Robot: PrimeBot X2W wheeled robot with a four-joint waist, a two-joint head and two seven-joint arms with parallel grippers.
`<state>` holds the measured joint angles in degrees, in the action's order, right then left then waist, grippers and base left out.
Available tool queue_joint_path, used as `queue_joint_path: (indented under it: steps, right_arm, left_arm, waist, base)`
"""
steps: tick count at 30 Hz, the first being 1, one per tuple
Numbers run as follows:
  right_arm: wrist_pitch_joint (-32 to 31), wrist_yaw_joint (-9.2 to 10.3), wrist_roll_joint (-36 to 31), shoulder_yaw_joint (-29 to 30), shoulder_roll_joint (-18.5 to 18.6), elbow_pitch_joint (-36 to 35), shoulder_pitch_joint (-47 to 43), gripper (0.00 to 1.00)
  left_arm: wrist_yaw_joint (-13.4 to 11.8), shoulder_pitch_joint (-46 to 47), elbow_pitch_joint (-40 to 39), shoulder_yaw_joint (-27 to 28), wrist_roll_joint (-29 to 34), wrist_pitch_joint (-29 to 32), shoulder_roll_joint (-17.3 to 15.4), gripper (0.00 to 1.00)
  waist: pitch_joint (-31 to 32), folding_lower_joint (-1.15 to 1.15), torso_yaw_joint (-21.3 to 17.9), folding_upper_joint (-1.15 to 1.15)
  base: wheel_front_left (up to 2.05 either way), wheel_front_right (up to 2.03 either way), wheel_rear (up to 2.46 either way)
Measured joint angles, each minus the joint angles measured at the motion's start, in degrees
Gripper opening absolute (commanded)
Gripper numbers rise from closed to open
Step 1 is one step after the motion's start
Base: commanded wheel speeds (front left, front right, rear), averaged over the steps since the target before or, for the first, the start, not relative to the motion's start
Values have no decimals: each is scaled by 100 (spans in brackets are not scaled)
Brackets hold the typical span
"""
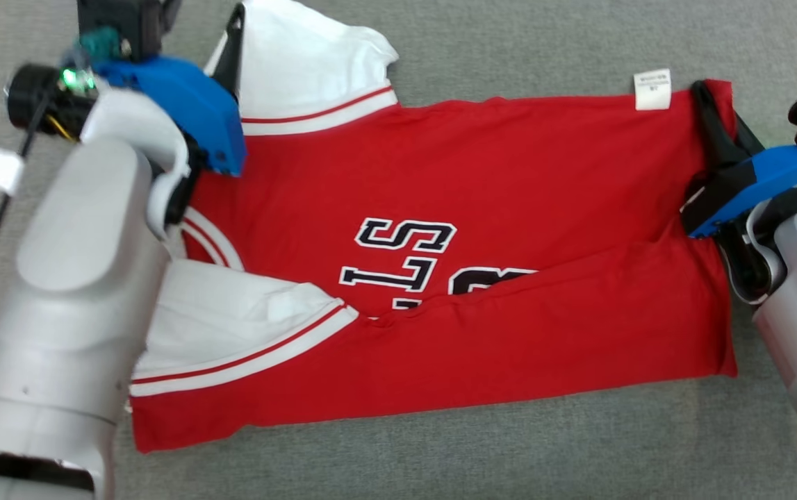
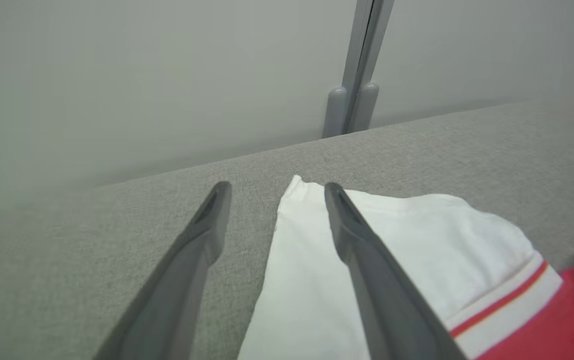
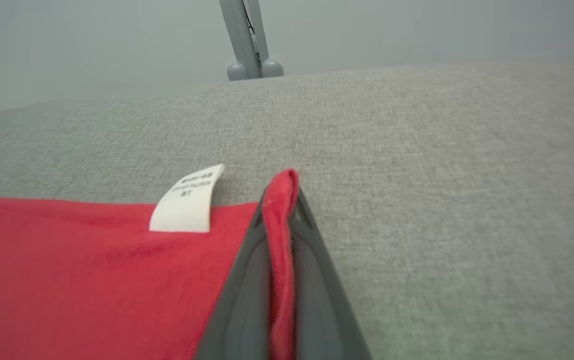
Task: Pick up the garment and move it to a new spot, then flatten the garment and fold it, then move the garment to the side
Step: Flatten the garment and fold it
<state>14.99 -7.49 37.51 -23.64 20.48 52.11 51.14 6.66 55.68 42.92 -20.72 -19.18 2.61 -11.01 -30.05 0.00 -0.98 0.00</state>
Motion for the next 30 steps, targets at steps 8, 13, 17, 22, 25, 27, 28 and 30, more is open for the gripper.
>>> queue_joint_path:
  steps: [8,13,17,22,25,27,28,30]
  right_arm:
    - [7,-2,156,-222,-132,-326,298,0]
    - [21,-7,302,-299,-183,-543,438,0]
    - [21,-7,355,-330,-169,-664,478,0]
    - [21,-7,401,-361,-134,-709,475,0]
    - [21,-5,412,-363,-108,-708,465,0]
    - [20,-5,423,-330,-80,-704,458,0]
    - [20,-5,422,-292,-66,-702,446,0]
    - [18,-5,381,-169,-36,-692,399,0]
  left_arm:
    - [57,806,269,-320,-414,1306,-426,100]
    - [76,1048,388,-513,-597,1547,-627,100]
    - [77,1202,542,-536,-614,1513,-701,100]
    - [77,1250,608,-771,-784,1604,-668,0]
    - [78,1240,543,-946,-965,1559,-652,0]
    - [78,1213,525,-989,-1007,1339,-686,0]
    - [78,1203,521,-980,-1005,1152,-711,0]
    - [70,1202,492,-984,-942,754,-746,0]
  waist:
    - [-423,0,-377,0]
    - [-660,0,-575,0]
    - [-749,0,-634,0]
    - [-750,0,-633,0]
    - [-723,0,-598,0]
    - [-694,0,-557,0]
    - [-671,0,-529,0]
    - [-595,0,-456,0]
  base:
    - [0,0,0]
    - [0,0,0]
    - [0,0,0]
    - [0,0,0]
    - [0,0,0]
    - [0,0,0]
    - [0,0,0]
    - [0,0,0]
